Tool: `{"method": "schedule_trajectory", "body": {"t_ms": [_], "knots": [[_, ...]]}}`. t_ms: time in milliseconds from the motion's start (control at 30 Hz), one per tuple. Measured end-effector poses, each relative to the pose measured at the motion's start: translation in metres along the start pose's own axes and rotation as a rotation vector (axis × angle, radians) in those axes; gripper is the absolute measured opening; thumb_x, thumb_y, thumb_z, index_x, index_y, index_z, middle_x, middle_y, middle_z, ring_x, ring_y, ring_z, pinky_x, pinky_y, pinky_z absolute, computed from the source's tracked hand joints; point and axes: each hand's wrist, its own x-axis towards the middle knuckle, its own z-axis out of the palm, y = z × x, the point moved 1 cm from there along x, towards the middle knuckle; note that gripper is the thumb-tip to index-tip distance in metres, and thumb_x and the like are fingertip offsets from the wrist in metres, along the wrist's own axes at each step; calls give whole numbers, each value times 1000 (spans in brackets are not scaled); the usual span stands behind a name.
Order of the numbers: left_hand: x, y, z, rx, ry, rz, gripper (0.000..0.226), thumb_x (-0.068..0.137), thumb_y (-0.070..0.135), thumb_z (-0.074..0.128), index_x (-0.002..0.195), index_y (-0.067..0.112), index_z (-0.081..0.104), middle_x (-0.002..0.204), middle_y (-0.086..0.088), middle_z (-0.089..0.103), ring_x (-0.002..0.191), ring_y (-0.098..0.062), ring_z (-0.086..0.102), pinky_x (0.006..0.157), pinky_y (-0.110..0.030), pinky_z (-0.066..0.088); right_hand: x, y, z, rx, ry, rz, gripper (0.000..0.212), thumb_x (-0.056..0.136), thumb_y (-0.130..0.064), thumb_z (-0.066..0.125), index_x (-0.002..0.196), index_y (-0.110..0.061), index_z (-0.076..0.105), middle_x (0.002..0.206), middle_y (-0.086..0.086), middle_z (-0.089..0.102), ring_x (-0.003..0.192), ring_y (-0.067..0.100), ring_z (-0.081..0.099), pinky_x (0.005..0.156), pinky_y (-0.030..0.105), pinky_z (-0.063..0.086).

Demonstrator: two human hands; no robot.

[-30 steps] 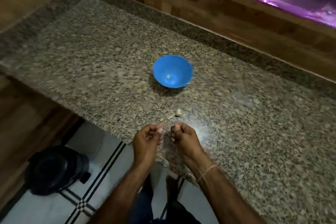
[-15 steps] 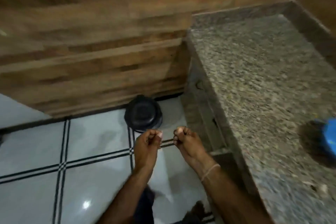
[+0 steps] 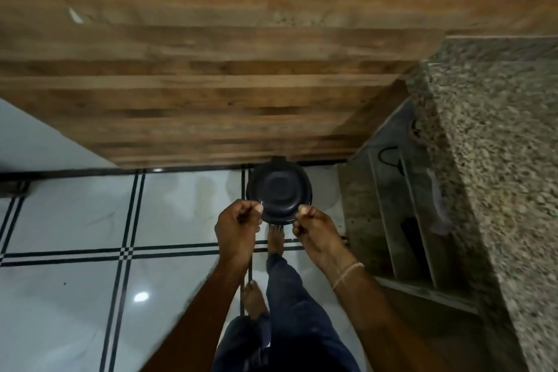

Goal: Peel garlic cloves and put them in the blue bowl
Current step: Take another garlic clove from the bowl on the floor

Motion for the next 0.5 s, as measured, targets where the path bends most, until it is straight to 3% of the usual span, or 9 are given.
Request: {"method": "schedule_trajectory", "body": {"t_ms": [167,267,367,433,500], "knots": [[64,-23,17,62,-73,-76,10,97,20,71,88,17,74,72,6,72,64,-5,66,69,-25,54,62,1,21,-32,16,115,27,103,2,52,80,-9,60,63,5,51,58,14,49,51,22,48],[110,-69,35,43,-121,-228,17,94,21,74,77,21,73,65,2,70,65,-18,66,75,-43,58,120,27,19,-82,62,207,35,103,3,48,71,-9,56,61,5,51,51,11,50,51,23,46],[153,-133,63,13,-100,-450,17,84,25,77,68,20,74,64,-5,71,69,-29,66,79,-51,59,191,63,11,-113,132,283,40,101,10,45,66,-7,52,58,7,50,45,10,50,49,22,43],[184,-170,94,17,-98,-547,26,89,14,76,64,15,72,62,-7,70,68,-29,66,75,-50,61,243,85,7,-98,166,320,38,100,13,46,68,-5,55,58,8,52,46,11,52,46,22,46],[219,-205,131,22,-147,-582,29,94,11,71,66,10,70,61,-8,66,61,-25,62,62,-34,60,296,102,0,-55,208,334,31,100,13,49,77,-4,60,68,9,54,55,12,55,45,20,49]]}}
